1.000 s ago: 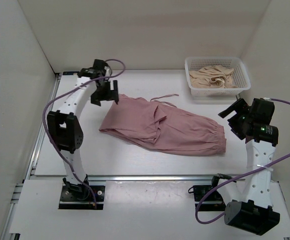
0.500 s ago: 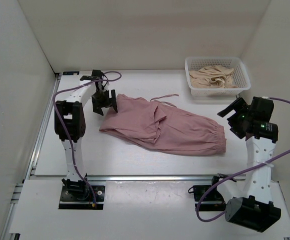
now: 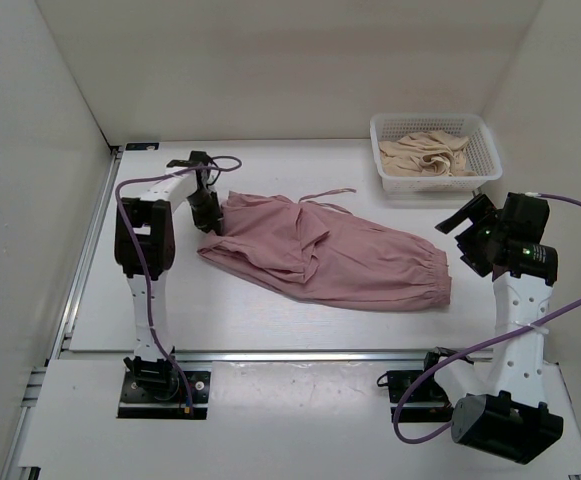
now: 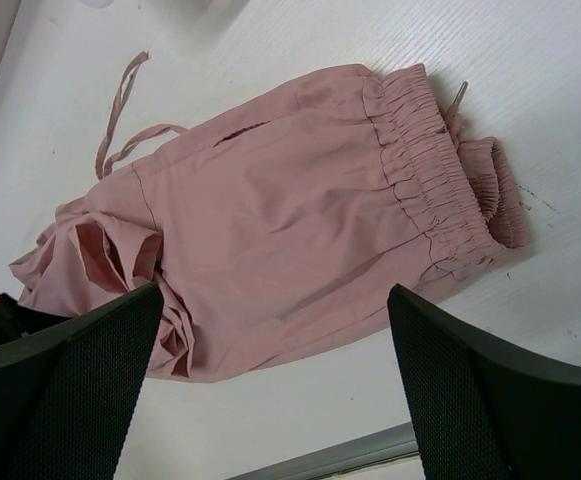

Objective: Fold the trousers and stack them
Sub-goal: Fold the trousers

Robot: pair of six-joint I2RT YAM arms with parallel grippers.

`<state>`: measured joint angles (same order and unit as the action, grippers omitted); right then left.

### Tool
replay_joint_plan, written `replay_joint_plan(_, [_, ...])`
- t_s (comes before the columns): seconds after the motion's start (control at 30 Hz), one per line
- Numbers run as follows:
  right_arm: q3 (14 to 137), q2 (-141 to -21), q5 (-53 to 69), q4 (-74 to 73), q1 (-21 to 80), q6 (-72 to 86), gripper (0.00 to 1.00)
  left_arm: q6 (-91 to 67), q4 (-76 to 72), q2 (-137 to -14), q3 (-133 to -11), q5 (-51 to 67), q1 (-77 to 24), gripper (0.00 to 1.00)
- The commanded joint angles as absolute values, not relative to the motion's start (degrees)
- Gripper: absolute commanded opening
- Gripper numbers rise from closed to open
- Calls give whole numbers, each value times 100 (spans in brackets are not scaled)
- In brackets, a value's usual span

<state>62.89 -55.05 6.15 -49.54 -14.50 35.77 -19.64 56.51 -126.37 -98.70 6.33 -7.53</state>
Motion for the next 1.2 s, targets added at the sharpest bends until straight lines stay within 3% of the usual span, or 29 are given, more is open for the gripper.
replay_joint_plan(0.0, [6442, -5432, 668, -4852, -1424, 3498, 97, -2231, 5677, -12192, -9992, -32, -511, 10])
replay_joint_plan(0.17, [6390, -5432, 668, -4852, -1424, 3498, 97, -2259, 6159, -11233, -10519, -650, -272, 10])
replay_joint_plan(0.5, [6337, -5379, 721, -4799, -1424, 3498, 97, -2074, 7084, -10697, -12172, -1169, -1080, 10])
replay_joint_plan(0.83, [6205, -5273, 826, -4799, -1424, 3498, 97, -3188, 7269, -10898, -12559, -1872, -3258, 10])
replay_joint_plan(1.17, [6205, -5273, 826, -4852, -1362, 3498, 97, -3876, 7085, -11013, -12814, -2215, -4288, 10])
